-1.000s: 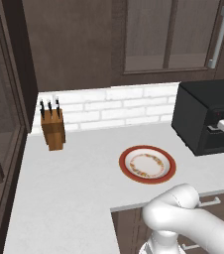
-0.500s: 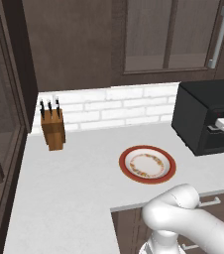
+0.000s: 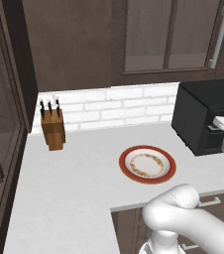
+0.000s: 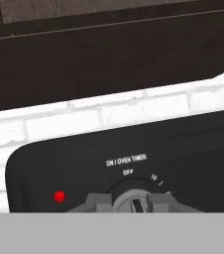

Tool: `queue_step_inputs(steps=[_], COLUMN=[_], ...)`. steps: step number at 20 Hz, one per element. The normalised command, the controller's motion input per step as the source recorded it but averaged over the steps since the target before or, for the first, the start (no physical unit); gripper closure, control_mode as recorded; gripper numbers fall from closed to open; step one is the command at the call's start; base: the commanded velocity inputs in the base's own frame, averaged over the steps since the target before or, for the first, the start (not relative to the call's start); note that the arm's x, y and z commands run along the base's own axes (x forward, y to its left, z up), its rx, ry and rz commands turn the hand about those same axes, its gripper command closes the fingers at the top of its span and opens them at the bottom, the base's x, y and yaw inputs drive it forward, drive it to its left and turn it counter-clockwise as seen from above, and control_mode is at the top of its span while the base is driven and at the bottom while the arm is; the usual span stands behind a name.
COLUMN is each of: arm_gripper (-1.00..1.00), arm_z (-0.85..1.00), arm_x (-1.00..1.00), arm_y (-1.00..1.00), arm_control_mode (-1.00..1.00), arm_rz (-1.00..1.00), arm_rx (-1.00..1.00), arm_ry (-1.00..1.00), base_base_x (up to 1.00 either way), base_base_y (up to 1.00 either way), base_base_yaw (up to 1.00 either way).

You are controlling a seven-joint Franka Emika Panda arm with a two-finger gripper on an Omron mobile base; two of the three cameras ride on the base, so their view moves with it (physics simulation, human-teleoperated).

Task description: Pick up the kebab skewer and baguette bread, and place them inside the toaster oven. Close the toaster oven door and start by setting the timer.

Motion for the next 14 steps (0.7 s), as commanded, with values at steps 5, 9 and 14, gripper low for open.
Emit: queue_step_inputs(steps=[5, 9, 14], arm_gripper=[1.00, 1.00, 1.00], arm_z=[0.00, 0.00, 0.00], arm_x=[0.01, 0.00, 0.00], arm_y=[0.00, 0.00, 0.00], arm_control_mode=[-1.00, -1.00, -1.00], arm_rz=[-0.01, 0.00, 0.00], arm_rx=[0.00, 0.00, 0.00], arm_ry=[0.00, 0.00, 0.02], base_base_x=[0.00, 0.00, 0.00], base_base_y=[0.00, 0.00, 0.00], base_base_yaw=[0.00, 0.00, 0.00])
